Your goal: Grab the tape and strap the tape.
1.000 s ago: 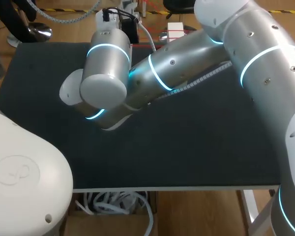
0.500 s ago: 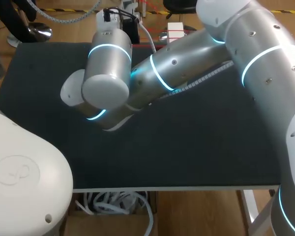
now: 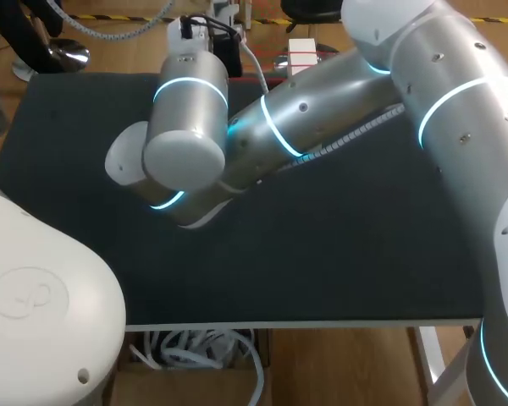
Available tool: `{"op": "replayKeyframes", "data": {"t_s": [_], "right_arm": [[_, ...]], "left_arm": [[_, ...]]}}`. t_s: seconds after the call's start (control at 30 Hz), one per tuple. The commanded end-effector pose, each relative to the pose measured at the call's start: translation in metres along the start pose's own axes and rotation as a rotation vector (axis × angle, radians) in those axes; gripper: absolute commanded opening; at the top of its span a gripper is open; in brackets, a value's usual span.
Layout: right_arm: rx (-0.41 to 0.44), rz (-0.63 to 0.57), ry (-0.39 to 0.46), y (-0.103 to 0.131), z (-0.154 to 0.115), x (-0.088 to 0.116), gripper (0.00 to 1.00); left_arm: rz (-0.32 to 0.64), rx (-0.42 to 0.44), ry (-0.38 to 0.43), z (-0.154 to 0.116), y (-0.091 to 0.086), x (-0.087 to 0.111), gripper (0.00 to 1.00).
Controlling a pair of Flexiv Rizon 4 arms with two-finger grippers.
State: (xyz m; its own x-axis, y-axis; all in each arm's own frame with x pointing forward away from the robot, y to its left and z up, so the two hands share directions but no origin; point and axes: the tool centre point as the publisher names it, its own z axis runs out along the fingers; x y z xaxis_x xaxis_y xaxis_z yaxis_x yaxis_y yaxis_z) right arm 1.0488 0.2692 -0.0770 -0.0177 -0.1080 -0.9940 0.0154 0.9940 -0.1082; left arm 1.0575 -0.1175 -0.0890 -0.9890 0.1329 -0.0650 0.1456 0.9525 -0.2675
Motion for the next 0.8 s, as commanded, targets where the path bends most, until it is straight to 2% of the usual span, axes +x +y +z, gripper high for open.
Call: {"op": "replayKeyframes", "data": {"t_s": [0.03,0.47,0.8], "right_arm": [[-0.007,-0.002,0.006,-0.003,-0.003,-0.003,0.09],[-0.055,0.000,0.013,0.001,-0.022,0.002,0.09],[-0.040,0.030,0.007,-0.022,-0.035,0.006,0.10]], "left_arm": [[-0.001,-0.004,0.002,-0.001,-0.001,-0.001,0.00],[-0.001,-0.004,0.002,-0.001,-0.001,-0.001,0.00],[-0.001,-0.004,0.002,-0.001,-0.001,-0.001,0.00]]}}
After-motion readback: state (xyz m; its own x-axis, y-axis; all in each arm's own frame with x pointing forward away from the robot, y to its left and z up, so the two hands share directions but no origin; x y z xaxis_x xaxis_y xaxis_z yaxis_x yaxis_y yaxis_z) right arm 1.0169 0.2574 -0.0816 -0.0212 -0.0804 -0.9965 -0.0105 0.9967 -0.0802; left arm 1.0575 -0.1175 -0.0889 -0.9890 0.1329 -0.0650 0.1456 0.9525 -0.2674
